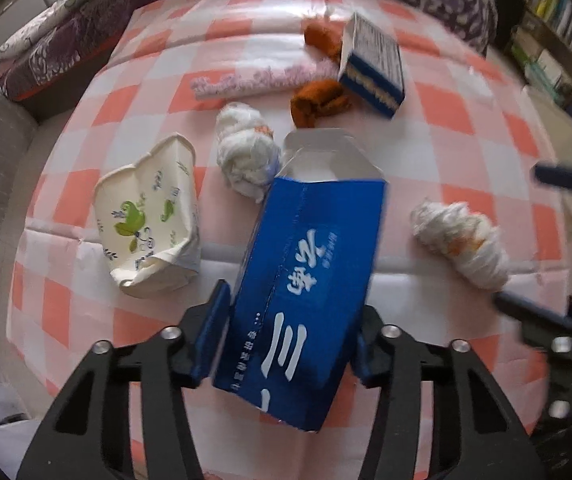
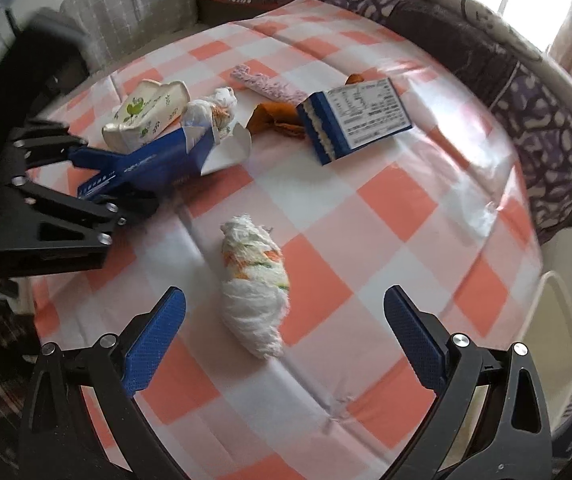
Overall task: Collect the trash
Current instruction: 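Grasp the blue box with the left tool while the right tool grasps the white tissue bundle, then carry the tissue bundle into the bin and open the right tool while the left tool holds the blue box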
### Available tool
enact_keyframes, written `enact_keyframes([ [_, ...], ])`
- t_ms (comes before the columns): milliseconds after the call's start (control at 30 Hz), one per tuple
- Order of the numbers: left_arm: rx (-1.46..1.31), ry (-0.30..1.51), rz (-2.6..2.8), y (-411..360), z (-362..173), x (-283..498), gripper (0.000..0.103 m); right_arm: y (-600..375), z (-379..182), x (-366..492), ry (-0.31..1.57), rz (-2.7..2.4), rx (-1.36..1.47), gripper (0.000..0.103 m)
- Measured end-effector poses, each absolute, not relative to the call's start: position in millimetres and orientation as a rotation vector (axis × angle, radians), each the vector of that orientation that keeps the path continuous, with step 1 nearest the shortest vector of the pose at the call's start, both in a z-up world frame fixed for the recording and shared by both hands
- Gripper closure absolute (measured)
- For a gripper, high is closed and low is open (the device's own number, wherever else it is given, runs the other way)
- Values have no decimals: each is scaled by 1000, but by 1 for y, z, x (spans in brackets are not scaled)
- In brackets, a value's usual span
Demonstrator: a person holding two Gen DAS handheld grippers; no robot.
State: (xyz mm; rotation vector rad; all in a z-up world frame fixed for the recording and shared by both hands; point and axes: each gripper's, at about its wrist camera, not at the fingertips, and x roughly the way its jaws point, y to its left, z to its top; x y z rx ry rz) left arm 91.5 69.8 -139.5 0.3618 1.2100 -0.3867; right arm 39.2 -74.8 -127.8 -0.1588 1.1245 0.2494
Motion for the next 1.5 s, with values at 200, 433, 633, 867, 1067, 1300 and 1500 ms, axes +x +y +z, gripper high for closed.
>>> enact_keyframes([
  [200, 207, 1106, -383, 89, -95, 95, 72, -60, -143, 47, 1145, 244, -165, 12],
  [433, 142, 1071, -379, 91, -79, 92, 79, -48, -156, 59, 1199, 223, -156, 68],
  [633, 76, 1053, -316, 104, -76, 97, 80, -49, -135, 61, 1121, 171, -101, 68],
  [867, 48, 927, -188, 107, -48, 92, 80, -61, -83, 62, 925, 77, 14, 68],
  [1067, 87, 780, -87, 99, -26, 82, 80, -69, -60, 53, 813, -2, 32, 68],
  [1300, 89, 701, -42, 82, -15, 73, 79, -88, -42, 43, 716, -72, 59, 68],
  [1500, 107, 702, -72, 61, -17, 71, 79, -101, -38, 36, 710, -99, 60, 68],
])
